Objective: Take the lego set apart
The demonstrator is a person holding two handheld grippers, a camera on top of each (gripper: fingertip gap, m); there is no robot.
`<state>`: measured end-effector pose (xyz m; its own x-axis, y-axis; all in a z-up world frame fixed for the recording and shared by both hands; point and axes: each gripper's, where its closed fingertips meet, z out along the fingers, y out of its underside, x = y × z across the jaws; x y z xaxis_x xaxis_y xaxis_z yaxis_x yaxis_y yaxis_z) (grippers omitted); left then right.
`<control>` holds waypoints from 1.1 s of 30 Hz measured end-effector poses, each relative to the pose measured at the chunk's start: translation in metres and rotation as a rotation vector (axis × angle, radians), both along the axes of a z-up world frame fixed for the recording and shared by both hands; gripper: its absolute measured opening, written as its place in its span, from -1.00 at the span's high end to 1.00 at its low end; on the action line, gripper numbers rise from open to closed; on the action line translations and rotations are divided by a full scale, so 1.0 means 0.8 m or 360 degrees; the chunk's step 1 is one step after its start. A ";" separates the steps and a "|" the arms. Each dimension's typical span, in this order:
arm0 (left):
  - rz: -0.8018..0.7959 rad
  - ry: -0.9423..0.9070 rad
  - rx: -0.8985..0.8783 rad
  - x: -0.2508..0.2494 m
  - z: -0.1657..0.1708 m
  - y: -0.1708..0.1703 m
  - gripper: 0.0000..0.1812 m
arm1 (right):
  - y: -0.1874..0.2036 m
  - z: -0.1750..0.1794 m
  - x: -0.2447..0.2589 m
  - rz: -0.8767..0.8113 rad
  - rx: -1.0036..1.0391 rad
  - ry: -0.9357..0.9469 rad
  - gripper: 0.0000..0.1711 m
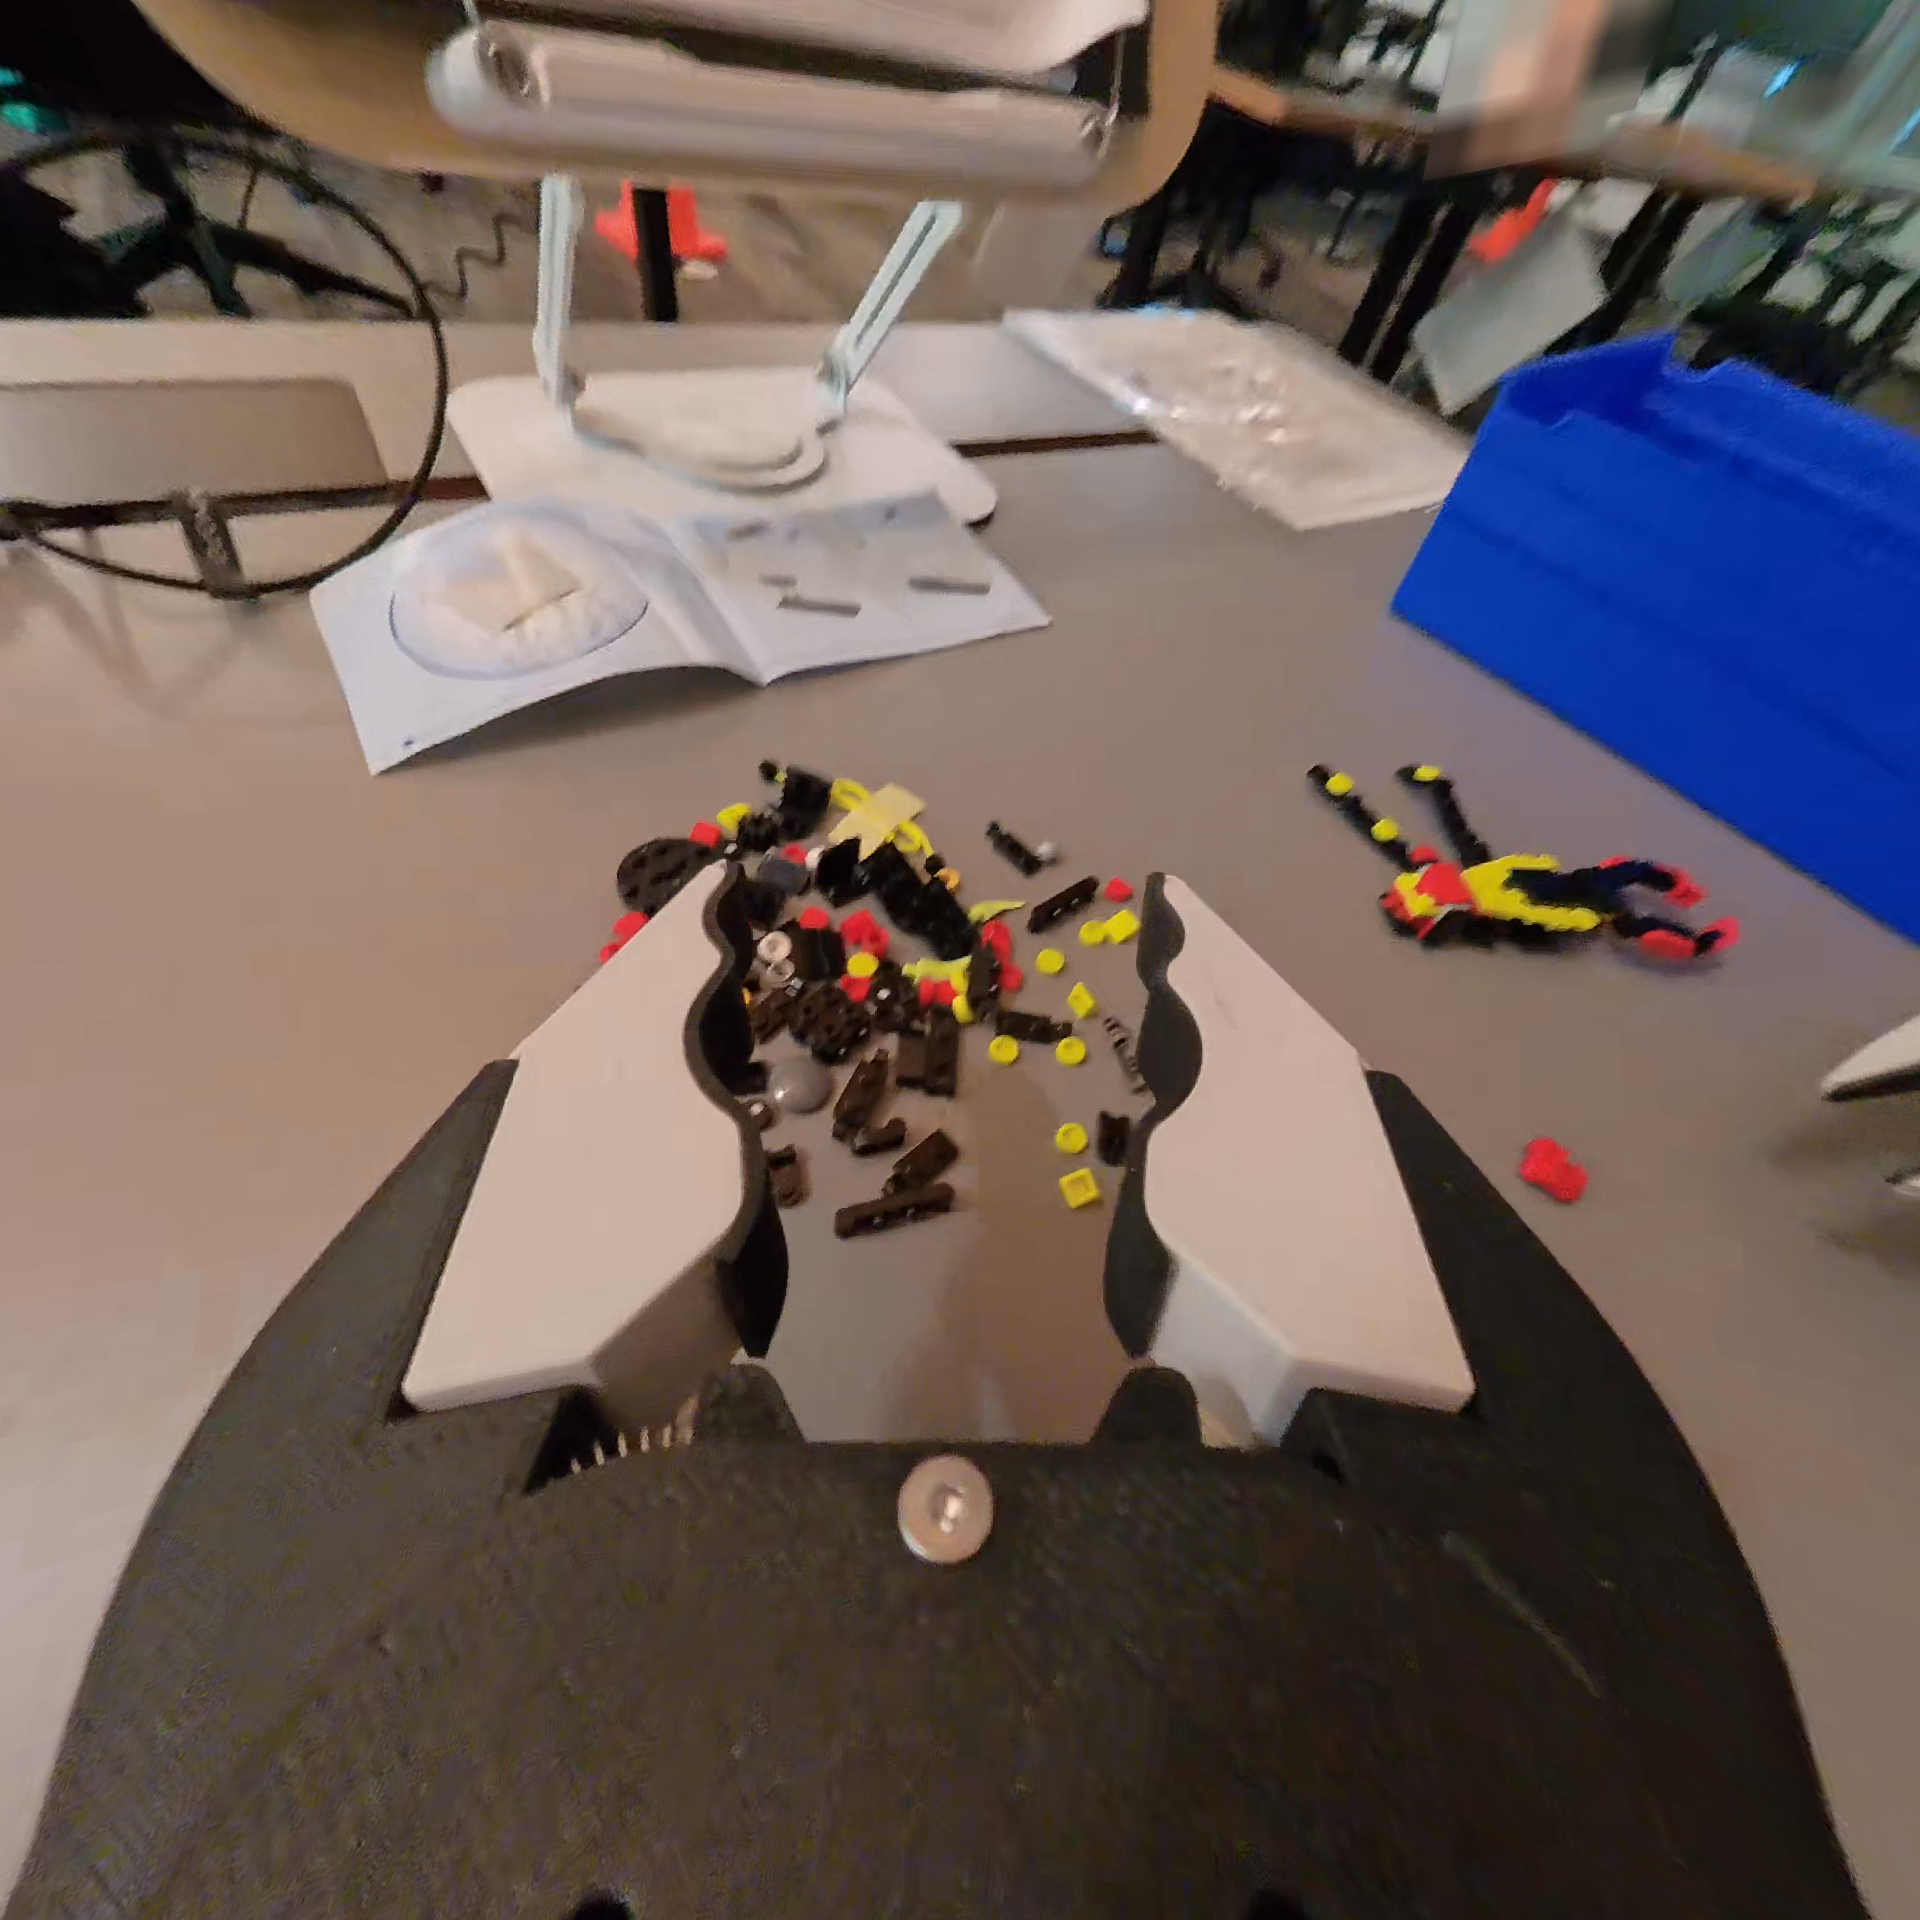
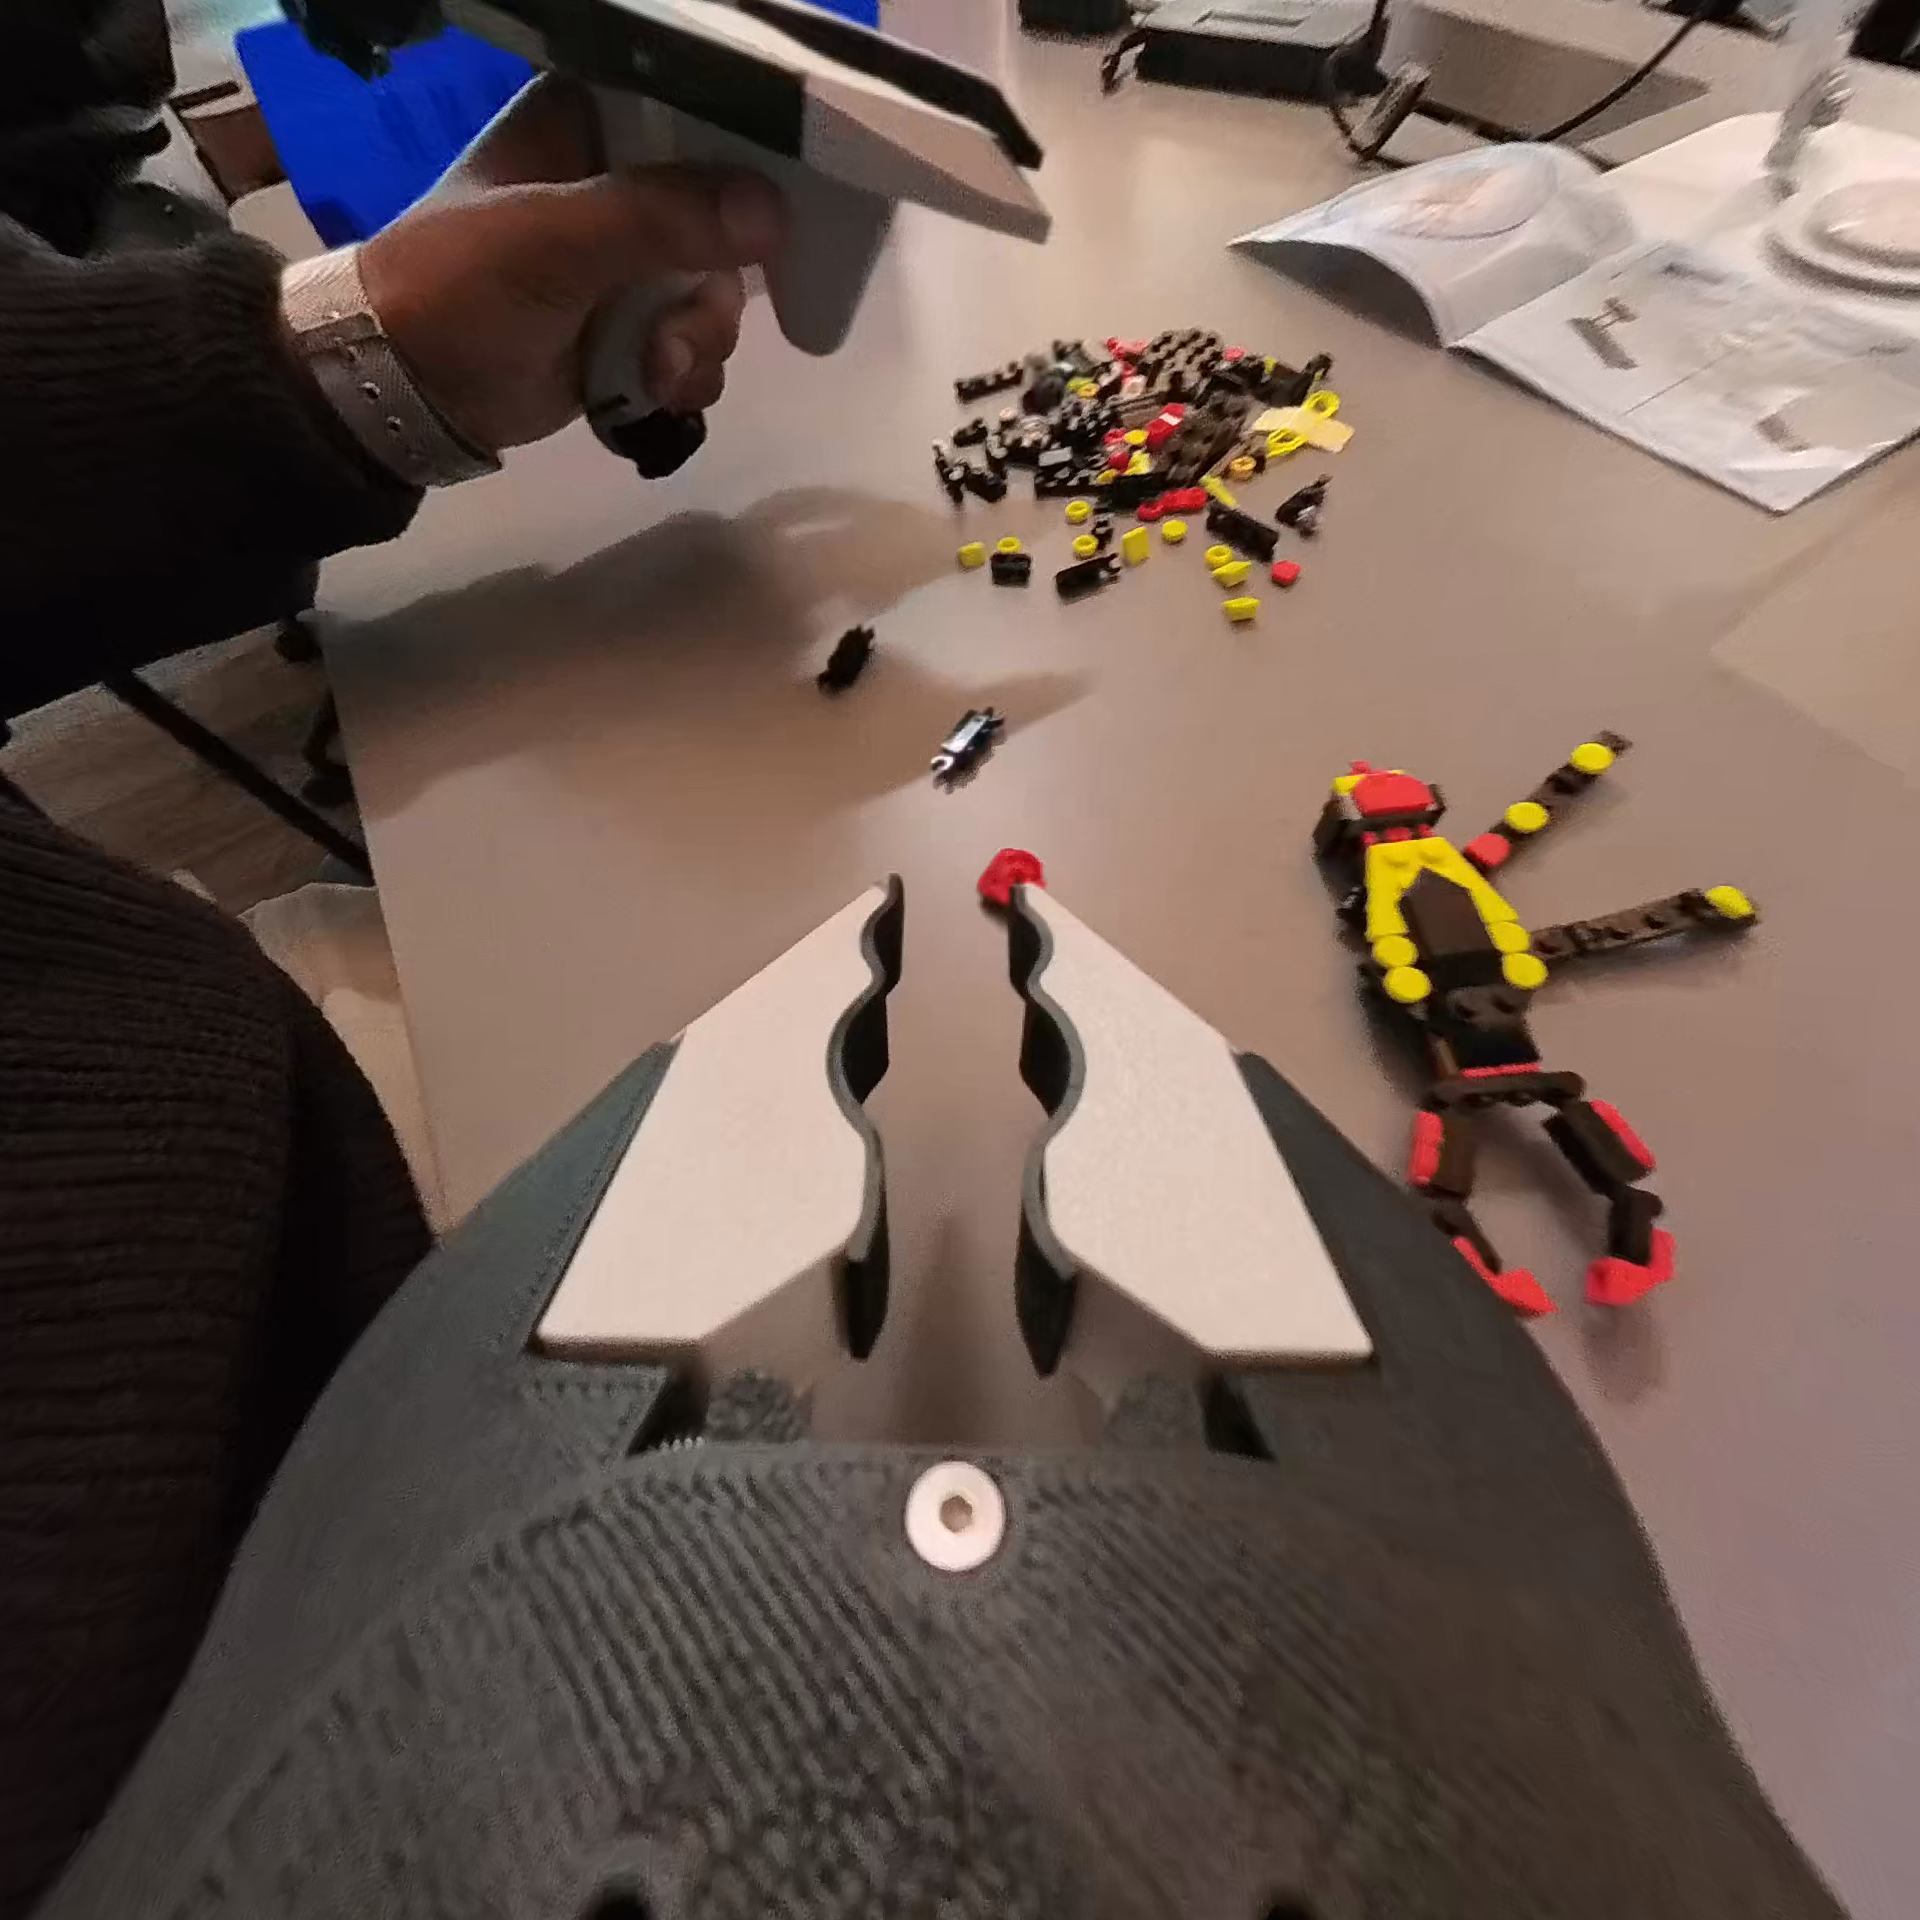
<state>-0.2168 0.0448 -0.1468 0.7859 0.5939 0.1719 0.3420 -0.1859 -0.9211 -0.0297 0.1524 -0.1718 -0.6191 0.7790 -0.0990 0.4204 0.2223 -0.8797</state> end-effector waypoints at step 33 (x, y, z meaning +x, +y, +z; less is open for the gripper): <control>-0.1208 0.0029 -0.0536 0.191 -0.073 0.093 0.67 | -0.034 -0.058 -0.025 0.0171 0.0300 -0.0160 0.81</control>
<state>-0.0643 0.1195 -0.2052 0.9946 -0.0818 0.0632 -0.0021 -0.6269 -0.7791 -0.0499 0.1253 -0.2179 -0.6937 0.7199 -0.0231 0.4689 0.4270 -0.7732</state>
